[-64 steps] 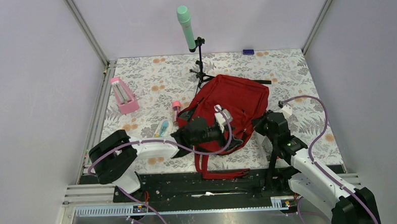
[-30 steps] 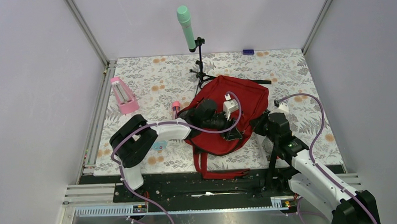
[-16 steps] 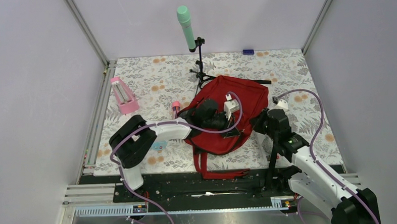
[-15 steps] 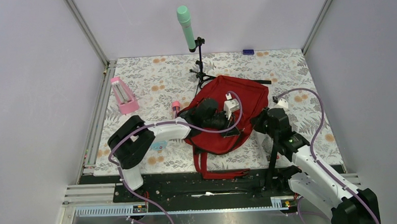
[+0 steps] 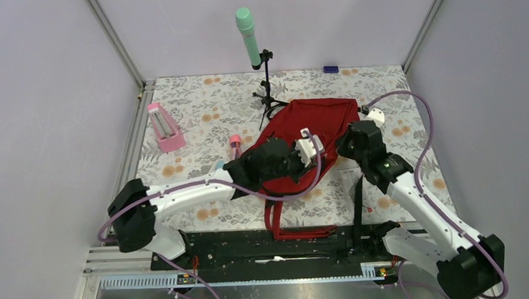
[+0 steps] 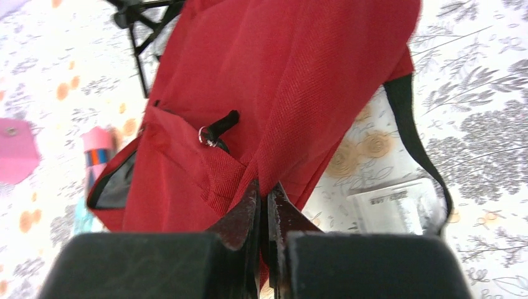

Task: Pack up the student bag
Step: Zip the student bag at the center of the board.

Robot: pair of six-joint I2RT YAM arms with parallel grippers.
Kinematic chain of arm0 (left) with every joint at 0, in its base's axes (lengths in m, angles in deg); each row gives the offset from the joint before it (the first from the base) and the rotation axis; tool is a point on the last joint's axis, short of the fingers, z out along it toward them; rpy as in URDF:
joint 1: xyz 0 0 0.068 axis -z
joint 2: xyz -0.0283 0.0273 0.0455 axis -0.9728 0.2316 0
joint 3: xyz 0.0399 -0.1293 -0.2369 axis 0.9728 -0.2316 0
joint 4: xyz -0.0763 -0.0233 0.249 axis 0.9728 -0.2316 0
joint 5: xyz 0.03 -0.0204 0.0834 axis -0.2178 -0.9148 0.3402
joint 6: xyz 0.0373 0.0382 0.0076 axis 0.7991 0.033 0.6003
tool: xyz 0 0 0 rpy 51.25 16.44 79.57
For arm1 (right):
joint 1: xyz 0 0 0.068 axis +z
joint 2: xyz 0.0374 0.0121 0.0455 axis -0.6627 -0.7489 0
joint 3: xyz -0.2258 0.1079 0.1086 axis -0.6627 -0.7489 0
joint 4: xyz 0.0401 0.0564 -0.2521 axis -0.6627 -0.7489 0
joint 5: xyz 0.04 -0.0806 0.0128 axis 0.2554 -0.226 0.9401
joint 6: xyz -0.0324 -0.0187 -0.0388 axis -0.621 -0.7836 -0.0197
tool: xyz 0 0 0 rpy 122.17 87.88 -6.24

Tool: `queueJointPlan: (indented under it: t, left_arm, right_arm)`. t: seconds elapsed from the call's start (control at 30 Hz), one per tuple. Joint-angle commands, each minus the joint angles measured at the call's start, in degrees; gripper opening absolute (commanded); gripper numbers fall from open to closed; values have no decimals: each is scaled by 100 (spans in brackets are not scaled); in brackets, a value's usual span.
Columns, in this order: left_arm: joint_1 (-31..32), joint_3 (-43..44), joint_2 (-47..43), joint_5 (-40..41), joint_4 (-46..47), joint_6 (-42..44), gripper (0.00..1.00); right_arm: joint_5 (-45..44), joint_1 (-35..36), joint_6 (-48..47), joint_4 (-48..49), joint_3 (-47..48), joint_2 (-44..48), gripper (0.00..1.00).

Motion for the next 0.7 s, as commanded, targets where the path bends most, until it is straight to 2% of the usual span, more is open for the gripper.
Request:
queueJointPlan:
  t: [0.0, 0.13, 0.3, 0.33, 0.37, 0.43, 0.47, 0.53, 0.67]
  left_arm:
    - [478, -448, -701, 649, -378, 432, 0]
    - [657, -748, -857, 1091, -339, 400, 0]
    - [642, -736, -853, 1086, -108, -112, 0]
    - [591, -674, -814, 1047, -74, -267, 1]
    - [526, -631, -757, 974, 7, -644, 11]
    - [354, -642, -603, 714, 342, -1276, 38]
    - [291, -690, -511, 514, 592, -1482, 50]
    - [242, -677, -224, 371, 850, -1702, 61]
    - [236, -342, 326, 352, 746, -1721, 67]
  right_arm:
    - [-1473, -138, -266, 610, 617, -480, 0]
    - [-1529, -138, -238, 740, 764, -760, 0]
    - [-951, -138, -324, 1135, 545, -565, 1]
    - [-835, -138, -346, 1114, 490, -487, 6]
    - [-758, -138, -348, 1041, 442, -403, 18]
    - [-731, -138, -326, 811, 304, -162, 52]
    - [-766, -138, -291, 690, 204, -29, 64]
    - [-795, -138, -148, 413, -77, 309, 76]
    - [-696, -142, 131, -152, -647, 1066, 85]
